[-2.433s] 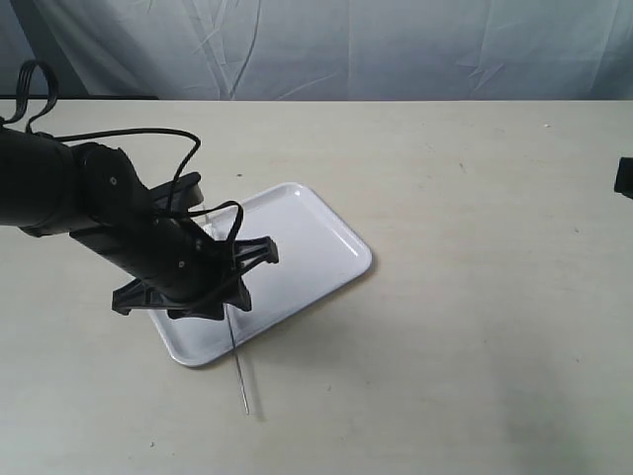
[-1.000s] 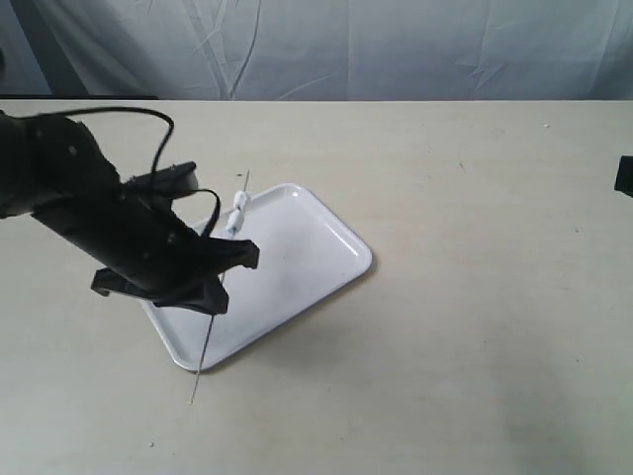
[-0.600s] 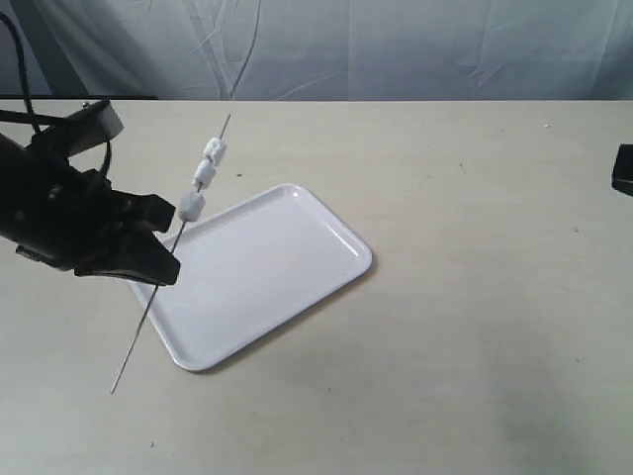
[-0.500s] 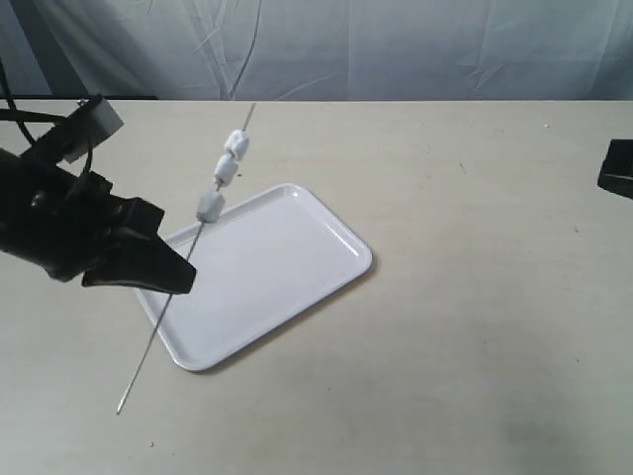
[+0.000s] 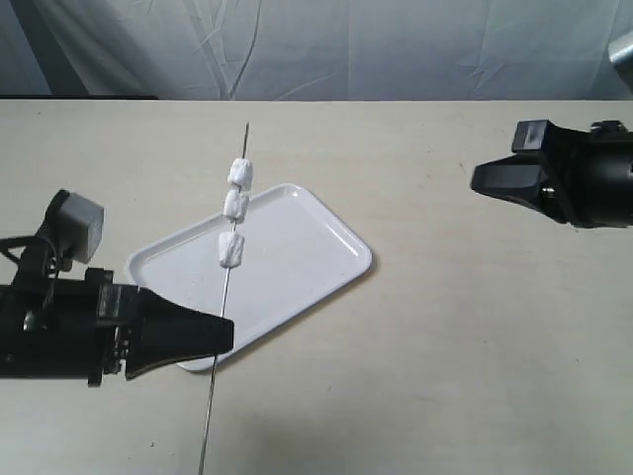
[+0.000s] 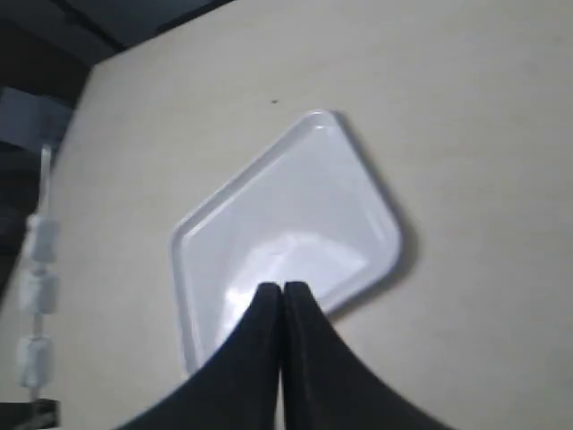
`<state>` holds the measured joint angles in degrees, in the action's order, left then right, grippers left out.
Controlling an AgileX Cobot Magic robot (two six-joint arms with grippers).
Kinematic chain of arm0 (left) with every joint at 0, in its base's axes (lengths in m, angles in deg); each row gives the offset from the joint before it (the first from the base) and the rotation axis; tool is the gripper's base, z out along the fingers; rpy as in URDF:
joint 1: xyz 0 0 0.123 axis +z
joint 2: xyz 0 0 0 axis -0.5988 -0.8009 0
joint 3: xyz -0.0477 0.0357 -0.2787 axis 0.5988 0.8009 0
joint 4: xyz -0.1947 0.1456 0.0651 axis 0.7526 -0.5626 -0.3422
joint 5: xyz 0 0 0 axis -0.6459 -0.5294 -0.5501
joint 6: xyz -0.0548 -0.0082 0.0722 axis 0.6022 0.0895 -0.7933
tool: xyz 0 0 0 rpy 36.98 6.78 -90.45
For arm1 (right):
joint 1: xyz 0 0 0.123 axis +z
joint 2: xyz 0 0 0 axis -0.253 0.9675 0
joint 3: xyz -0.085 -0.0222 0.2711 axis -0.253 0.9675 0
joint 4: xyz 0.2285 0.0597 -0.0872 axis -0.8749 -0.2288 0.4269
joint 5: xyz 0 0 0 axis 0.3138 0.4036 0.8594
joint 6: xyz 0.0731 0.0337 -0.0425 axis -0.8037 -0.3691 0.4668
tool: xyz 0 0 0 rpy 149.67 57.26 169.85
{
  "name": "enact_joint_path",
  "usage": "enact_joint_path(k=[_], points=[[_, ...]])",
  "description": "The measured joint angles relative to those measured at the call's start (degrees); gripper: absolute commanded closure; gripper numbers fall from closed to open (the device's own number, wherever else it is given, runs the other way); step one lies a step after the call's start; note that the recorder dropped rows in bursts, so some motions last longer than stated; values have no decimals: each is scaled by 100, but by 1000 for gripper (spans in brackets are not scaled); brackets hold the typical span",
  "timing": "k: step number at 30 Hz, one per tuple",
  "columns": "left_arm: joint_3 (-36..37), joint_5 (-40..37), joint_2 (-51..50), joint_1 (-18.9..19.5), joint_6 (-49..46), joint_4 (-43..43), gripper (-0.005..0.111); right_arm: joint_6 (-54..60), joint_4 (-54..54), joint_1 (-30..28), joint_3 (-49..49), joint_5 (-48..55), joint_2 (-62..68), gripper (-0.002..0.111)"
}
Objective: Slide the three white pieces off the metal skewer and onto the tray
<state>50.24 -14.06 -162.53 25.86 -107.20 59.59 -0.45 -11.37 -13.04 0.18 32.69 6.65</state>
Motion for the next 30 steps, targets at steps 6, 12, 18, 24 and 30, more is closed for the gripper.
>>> enact_joint_path(k=[6,12,18,24,30], points=[[694,291,2,0,-855,306,107,1727,-1478,142,-55,1510,1232,107],[635,1170,2,0,-978,354,107,2299,-1604,693,-361,1681,2460,86],[181,1175,-171,0,-562,367,107,2386,-1604,1305,-1117,2310,3495,71],[4,625,-683,0,-367,396,107,2391,-1615,1785,-1769,2285,3876,71],[-5,169,-1042,0,-333,396,107,2363,-1626,2005,-2076,1913,3896,71]])
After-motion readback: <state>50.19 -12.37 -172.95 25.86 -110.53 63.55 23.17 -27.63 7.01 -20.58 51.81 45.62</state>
